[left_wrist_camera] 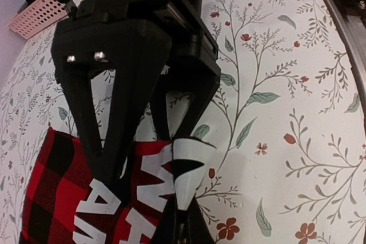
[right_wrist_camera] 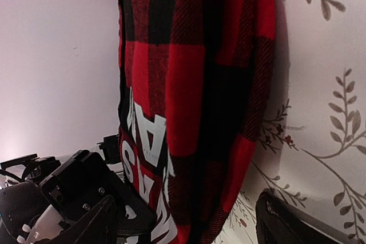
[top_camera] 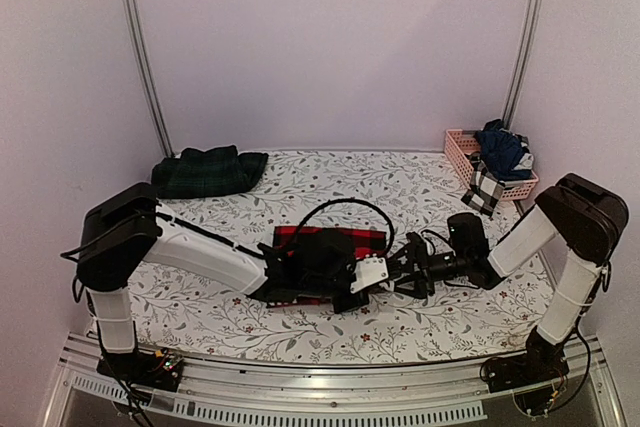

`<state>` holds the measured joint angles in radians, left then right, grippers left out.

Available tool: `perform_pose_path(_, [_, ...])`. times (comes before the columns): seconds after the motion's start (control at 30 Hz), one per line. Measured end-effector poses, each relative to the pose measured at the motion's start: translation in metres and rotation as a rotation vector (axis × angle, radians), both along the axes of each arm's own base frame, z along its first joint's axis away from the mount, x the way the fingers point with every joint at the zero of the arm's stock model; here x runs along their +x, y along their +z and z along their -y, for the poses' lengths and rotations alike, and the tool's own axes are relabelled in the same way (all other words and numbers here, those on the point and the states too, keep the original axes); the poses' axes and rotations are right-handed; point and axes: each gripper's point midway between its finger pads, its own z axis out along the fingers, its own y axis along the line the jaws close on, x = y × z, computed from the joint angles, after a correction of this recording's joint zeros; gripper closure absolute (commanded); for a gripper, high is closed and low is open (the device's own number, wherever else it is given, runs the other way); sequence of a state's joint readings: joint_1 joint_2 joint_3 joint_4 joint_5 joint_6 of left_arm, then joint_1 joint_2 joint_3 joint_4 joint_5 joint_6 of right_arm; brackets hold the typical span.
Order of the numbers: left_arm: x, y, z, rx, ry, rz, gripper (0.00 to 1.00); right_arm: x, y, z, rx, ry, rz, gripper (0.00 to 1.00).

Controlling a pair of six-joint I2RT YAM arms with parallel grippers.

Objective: Fold and stack the mixed laundry pile
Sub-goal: Pass from the left arm to the right

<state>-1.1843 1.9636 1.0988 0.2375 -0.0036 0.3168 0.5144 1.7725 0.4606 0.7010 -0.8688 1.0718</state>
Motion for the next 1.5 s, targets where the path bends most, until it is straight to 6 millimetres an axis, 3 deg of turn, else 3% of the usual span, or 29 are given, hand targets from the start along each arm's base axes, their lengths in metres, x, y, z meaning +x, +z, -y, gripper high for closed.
perform_pose_path(0.2, [-0.004, 0.005, -0.001, -0.021, -0.017, -0.009, 1.0, 0.008, 0.0, -0.017, 0.061, 0.01, -0.039, 0.22])
perform_pose_path(0.43, [-0.013, -0.002, -0.004, -0.018, -0.035, -0.015, 1.0, 0.03, -0.001, -0.037, 0.128, 0.012, -0.081, 0.33])
perform_pose_path(0.8, [-0.015, -0.002, -0.004, -0.026, -0.049, -0.003, 1.0, 0.032, 0.002, -0.051, 0.245, 0.028, -0.099, 0.45])
perform_pose_path(0.87, [-0.016, -0.002, -0.004, -0.025, -0.053, 0.0, 1.0, 0.03, 0.001, -0.054, 0.261, 0.031, -0.102, 0.54])
perform_pose_path(0.97, [-0.018, -0.002, -0.004, -0.022, -0.061, 0.007, 1.0, 0.03, 0.001, -0.056, 0.274, 0.028, -0.103, 0.76])
perform_pose_path(1.03, [-0.02, -0.001, -0.005, -0.023, -0.066, 0.013, 0.9, 0.031, 0.002, -0.056, 0.276, 0.021, -0.103, 0.9])
perform_pose_path(1.1, [-0.019, 0.004, -0.006, -0.03, -0.057, 0.019, 0.67, 0.032, 0.001, -0.056, 0.271, 0.018, -0.1, 0.99])
perform_pose_path(1.27, [-0.015, 0.021, -0.011, -0.067, -0.013, 0.04, 0.35, 0.035, -0.003, -0.057, 0.217, 0.018, -0.093, 1.0])
perform_pose_path(1.4, [-0.004, 0.041, -0.032, -0.124, 0.075, 0.041, 0.17, 0.036, -0.009, -0.049, 0.136, 0.017, -0.101, 1.0])
perform_pose_path(1.47, [0.004, 0.054, -0.043, -0.16, 0.123, 0.041, 0.01, 0.037, -0.01, -0.043, 0.097, 0.018, -0.096, 1.0])
perform_pose_path(1.5, [0.01, 0.061, -0.048, -0.182, 0.152, 0.037, 0.01, 0.038, -0.009, -0.039, 0.075, 0.018, -0.095, 1.0])
